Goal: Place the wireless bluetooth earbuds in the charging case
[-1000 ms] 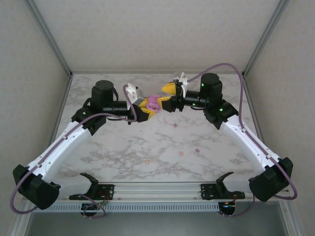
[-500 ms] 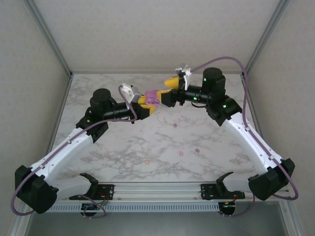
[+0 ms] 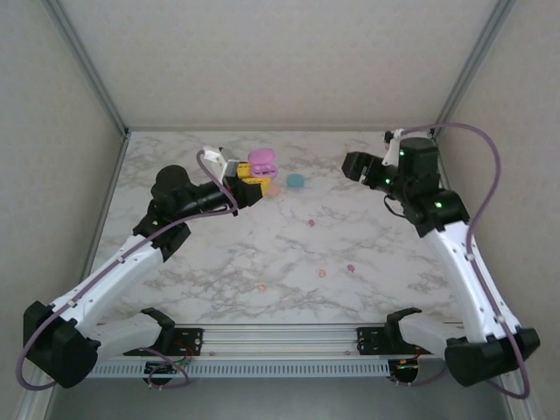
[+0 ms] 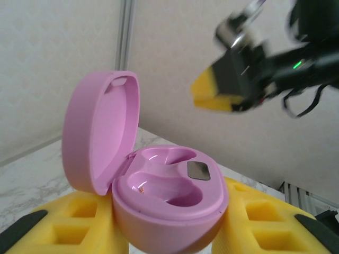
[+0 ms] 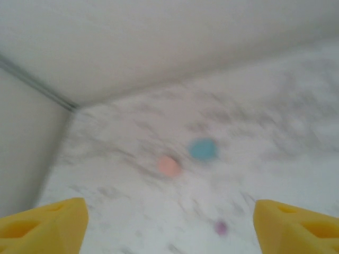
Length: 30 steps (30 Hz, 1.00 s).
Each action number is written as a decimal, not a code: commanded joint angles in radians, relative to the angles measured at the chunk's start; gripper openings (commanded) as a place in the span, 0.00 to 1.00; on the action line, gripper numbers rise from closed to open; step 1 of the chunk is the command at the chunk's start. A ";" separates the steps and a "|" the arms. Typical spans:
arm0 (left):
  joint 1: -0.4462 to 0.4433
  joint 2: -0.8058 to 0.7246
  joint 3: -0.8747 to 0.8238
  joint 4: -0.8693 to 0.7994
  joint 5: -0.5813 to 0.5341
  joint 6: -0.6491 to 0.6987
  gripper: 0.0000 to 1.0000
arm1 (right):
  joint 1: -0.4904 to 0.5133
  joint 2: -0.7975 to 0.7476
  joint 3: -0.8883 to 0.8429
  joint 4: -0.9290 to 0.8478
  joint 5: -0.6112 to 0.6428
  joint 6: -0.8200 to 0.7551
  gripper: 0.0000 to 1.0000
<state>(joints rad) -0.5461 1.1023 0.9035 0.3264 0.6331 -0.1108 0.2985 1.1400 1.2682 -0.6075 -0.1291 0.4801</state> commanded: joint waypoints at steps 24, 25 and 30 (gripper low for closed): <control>-0.003 -0.064 0.018 -0.013 -0.033 -0.014 0.20 | 0.013 0.153 -0.604 -0.004 -0.132 0.240 0.49; -0.003 -0.067 0.017 -0.018 -0.036 -0.011 0.20 | 0.013 0.158 -0.605 0.002 -0.132 0.235 0.49; -0.003 -0.074 0.012 -0.030 -0.041 -0.007 0.20 | 0.014 0.189 -0.603 -0.013 -0.097 0.218 0.49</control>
<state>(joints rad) -0.5465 1.0485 0.8989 0.2974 0.5995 -0.1207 0.3065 1.3087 0.6743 -0.6182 -0.2359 0.7223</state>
